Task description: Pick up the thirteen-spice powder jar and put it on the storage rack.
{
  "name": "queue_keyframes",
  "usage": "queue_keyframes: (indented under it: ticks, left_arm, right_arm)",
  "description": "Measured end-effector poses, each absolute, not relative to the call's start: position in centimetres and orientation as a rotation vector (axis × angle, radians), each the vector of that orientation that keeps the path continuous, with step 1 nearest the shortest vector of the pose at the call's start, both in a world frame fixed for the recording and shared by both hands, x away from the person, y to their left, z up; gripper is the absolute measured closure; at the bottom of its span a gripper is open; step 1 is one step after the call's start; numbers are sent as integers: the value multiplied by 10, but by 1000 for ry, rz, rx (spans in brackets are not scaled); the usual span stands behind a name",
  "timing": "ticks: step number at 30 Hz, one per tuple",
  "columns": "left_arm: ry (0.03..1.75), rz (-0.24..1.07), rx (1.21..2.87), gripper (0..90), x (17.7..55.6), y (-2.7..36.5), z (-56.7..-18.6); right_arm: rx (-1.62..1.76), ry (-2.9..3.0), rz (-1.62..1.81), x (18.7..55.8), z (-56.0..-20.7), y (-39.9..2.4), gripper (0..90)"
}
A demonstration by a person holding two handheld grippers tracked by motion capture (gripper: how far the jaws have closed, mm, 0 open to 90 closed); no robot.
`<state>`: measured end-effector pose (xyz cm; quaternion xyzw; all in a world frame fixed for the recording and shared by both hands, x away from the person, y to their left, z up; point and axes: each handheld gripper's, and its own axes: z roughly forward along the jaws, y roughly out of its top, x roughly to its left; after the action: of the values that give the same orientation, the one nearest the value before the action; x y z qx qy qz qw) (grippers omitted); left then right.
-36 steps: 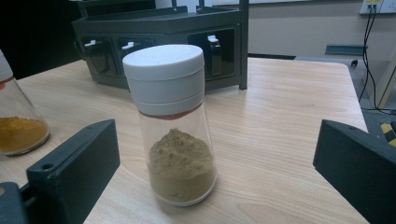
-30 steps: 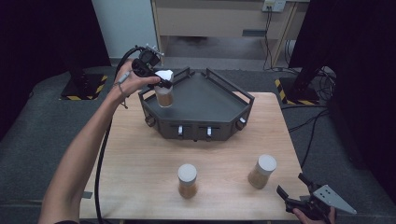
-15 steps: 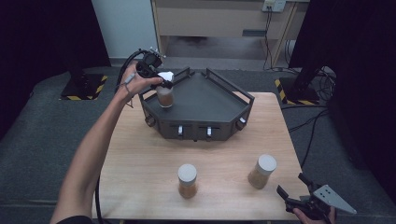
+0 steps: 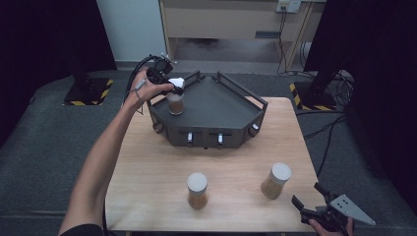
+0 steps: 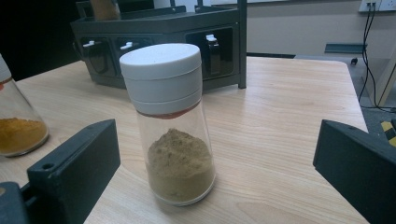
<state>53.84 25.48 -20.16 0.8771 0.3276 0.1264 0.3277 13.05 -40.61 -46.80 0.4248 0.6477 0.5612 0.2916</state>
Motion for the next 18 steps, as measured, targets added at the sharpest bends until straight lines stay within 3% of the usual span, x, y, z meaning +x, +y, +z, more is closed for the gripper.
queue_keyframes:
  ticks: [6,8,11,18]
  left_arm:
    - [849,371,2270,285,533,257,-206]
    - [870,390,2241,147,530,257,-206]
    - [872,406,2190,81,524,261,-204]
    - [856,444,2139,67,510,264,-190]
  right_arm:
    - [1133,1725,1498,130,-468,-406,11]
    - [1133,1725,1499,131,-468,-406,11]
    - [1133,1721,1501,130,-468,-406,11]
    - [1132,1722,1500,130,-468,-406,11]
